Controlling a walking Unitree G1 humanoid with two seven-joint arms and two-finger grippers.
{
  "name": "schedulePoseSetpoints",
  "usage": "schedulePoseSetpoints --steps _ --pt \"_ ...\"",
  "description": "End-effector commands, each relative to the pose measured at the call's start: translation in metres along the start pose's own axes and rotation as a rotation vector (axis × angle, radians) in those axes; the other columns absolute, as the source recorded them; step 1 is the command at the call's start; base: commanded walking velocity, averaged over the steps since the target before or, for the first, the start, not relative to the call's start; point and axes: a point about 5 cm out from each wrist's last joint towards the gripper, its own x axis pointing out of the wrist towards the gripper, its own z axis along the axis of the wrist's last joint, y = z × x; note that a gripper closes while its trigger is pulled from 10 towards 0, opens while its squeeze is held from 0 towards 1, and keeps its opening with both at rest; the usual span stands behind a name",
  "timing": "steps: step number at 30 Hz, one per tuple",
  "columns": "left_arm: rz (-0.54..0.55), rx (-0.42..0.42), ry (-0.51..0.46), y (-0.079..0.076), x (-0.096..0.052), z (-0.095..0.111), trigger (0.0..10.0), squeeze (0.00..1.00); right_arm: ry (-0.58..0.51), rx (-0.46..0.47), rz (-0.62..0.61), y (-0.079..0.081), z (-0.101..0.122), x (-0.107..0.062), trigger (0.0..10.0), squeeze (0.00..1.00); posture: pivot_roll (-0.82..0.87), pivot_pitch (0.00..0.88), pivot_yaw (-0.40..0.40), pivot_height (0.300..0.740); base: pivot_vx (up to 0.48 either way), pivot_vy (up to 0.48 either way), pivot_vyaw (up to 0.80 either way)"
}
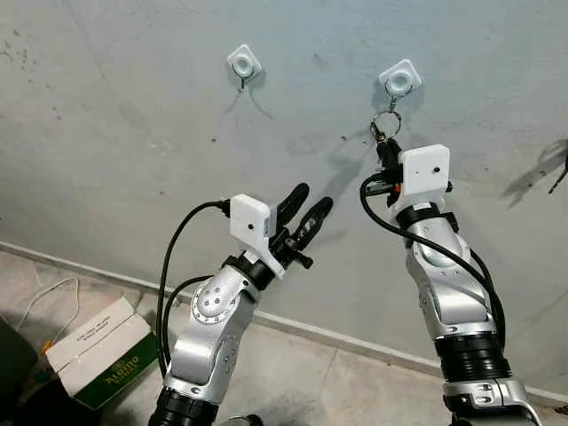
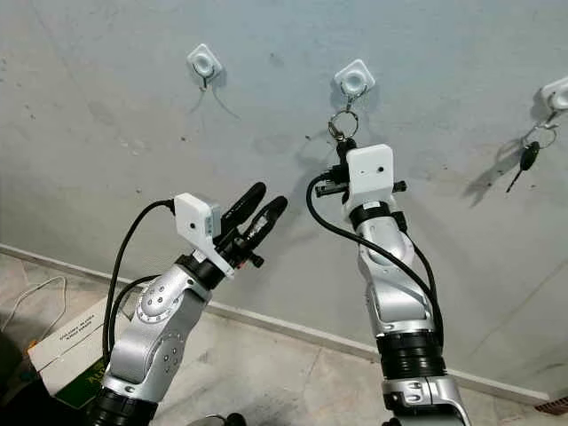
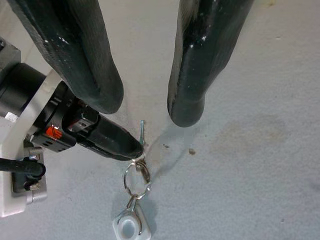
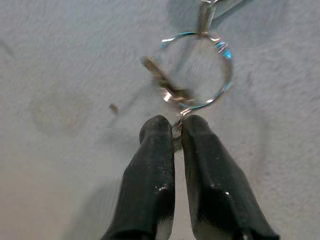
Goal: Hang keys on a hook
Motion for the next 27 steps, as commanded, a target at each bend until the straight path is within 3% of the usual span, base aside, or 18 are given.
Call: schedulePoseSetpoints --steps 1,16,21,25,27 --pt "0.024 -0.009 0.008 0.001 -0.005 -0.003 10.0 0.00 0.026 0.003 0.010 0.001 -0.006 -0.002 10.0 1.00 -0.10 0.075 0.067 0.740 0.000 0.000 0.00" --pt "0.115 0.030 0.081 0.013 -0.025 -0.012 10.0 0.00 0.033 -0.038 -0.029 -0.016 -0.011 -0.014 10.0 1.00 -0.09 0.069 0.068 0.740 0.000 0.000 0.00" --pt "0.207 0.068 0.159 0.027 -0.051 -0.022 10.0 0.00 0.092 -0.096 0.029 -0.021 -0.029 -0.039 10.0 1.00 -0.09 0.056 0.073 0.740 0.000 0.000 0.00" --pt "0.296 0.099 0.265 0.041 -0.086 -0.037 10.0 0.00 0.167 -0.126 0.048 -0.030 -0.044 -0.067 10.0 1.00 -0.08 0.052 0.081 0.740 0.000 0.000 0.00" --pt "0.308 0.102 0.275 0.043 -0.090 -0.038 10.0 0.00 0.180 -0.124 0.045 -0.031 -0.047 -0.071 10.0 1.00 -0.08 0.050 0.082 0.740 0.000 0.000 0.00"
